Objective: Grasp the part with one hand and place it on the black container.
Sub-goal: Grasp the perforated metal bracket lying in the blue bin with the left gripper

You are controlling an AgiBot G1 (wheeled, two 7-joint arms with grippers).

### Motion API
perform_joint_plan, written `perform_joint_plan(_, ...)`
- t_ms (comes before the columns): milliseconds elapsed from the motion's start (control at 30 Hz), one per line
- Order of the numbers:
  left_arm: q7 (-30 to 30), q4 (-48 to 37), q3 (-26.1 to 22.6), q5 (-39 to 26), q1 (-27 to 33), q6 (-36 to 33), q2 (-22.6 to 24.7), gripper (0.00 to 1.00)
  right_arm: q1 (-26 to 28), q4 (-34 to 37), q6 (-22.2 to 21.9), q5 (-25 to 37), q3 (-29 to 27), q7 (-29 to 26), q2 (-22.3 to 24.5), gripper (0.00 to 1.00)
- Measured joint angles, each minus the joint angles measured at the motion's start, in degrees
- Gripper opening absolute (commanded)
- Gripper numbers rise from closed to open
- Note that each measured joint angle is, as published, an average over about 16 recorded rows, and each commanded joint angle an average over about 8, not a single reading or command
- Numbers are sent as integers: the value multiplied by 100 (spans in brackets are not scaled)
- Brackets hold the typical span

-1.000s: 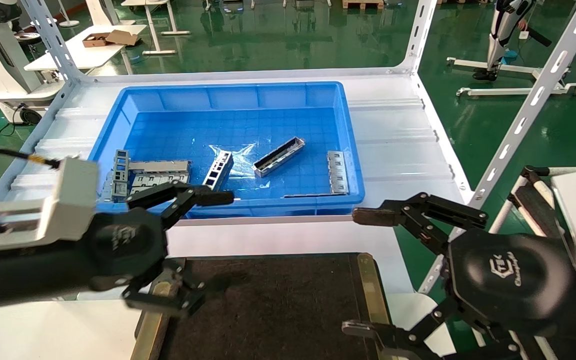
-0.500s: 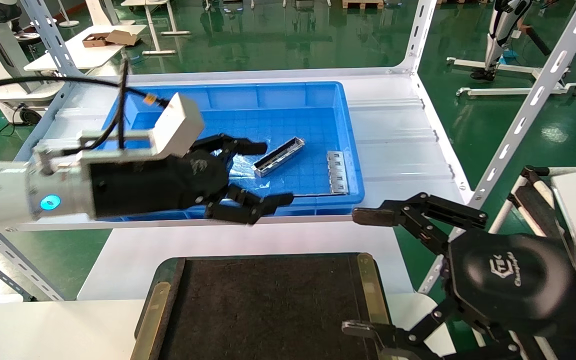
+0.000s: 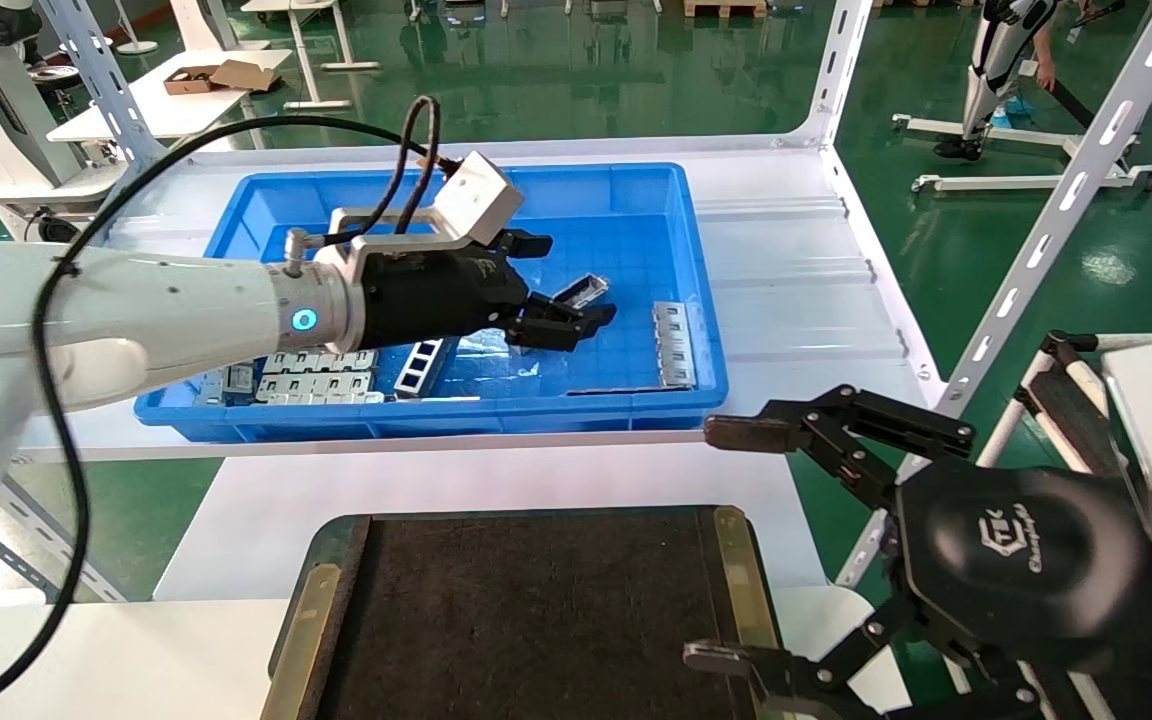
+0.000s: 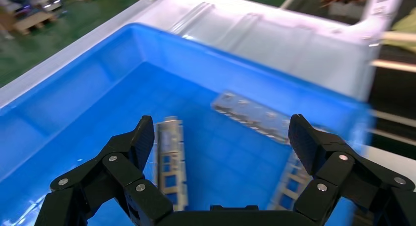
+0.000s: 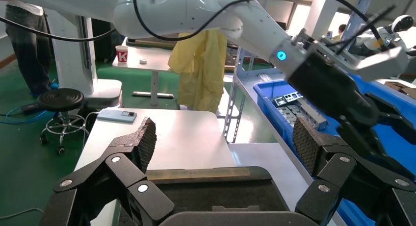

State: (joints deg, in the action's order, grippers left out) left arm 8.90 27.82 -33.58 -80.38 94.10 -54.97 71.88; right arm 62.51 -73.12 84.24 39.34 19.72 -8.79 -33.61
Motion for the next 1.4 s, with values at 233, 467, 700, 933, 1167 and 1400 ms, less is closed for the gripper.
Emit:
perform_joint_plan(233, -351, -826, -120, -78, 143, 658, 473, 100, 0, 0, 0, -1, 1, 0, 0, 100)
perform_joint_plan(467, -372, -1057, -385, 49, 97, 1176, 641, 100, 0, 0, -1, -1, 2, 1, 1, 99)
perform_joint_plan(700, -84, -969, -820, 234, 8, 1597, 662, 40, 1, 0, -1, -2, 2, 1, 1, 17)
perform_joint_plan(933, 228, -872, -1287, 409, -35, 1881, 656, 0, 1, 0, -1, -2, 3, 2, 1, 0)
perform_joint_plan(1167, 409, -822, -1673, 599, -61, 2050, 645, 0, 1, 0, -2, -3, 4, 2, 2, 0)
perform_joint_plan(1400, 477, -812, -1964, 805, -76, 2131, 633, 0, 1, 0, -2, -3, 5, 2, 2, 0)
